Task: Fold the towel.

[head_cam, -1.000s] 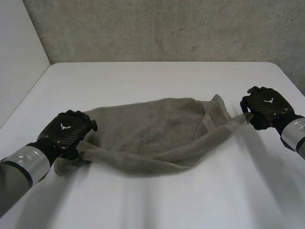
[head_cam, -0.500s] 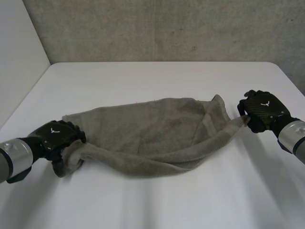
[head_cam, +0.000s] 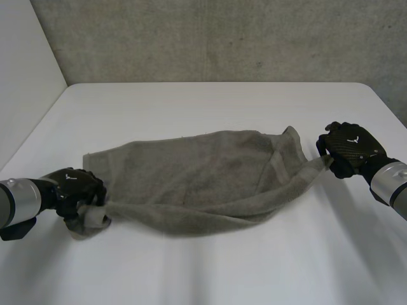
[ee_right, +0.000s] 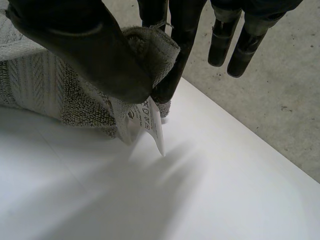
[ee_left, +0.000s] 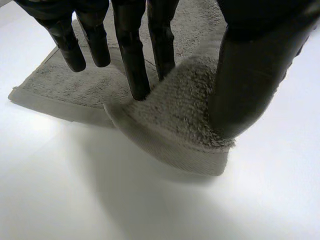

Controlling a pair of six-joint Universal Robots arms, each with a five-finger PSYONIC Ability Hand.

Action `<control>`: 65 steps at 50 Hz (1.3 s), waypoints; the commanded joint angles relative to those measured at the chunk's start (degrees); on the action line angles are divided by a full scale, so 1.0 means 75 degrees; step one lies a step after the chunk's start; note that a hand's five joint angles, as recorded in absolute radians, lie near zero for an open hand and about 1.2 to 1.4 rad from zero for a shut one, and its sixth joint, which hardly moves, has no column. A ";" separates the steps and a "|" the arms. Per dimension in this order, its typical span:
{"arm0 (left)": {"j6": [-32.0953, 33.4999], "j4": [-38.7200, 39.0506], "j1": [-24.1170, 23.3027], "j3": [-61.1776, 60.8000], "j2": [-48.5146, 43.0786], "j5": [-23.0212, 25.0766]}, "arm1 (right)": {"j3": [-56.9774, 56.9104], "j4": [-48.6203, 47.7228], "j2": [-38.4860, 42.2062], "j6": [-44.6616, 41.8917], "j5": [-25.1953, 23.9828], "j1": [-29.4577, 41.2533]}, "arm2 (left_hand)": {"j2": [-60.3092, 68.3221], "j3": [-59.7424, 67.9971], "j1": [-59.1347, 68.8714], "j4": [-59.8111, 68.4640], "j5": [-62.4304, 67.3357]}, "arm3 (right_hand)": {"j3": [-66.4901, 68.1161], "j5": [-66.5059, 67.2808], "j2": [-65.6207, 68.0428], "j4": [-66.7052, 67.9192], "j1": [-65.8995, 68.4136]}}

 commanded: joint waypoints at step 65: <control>-0.0014 0.0334 0.0211 0.0135 0.0316 0.0344 | 0.0000 -0.0002 0.0198 -0.0281 0.0023 0.0000 | -0.4262 -0.0397 -0.4084 -0.0448 -0.4159 | -0.0332 0.0443 0.0525 -0.0582 0.0516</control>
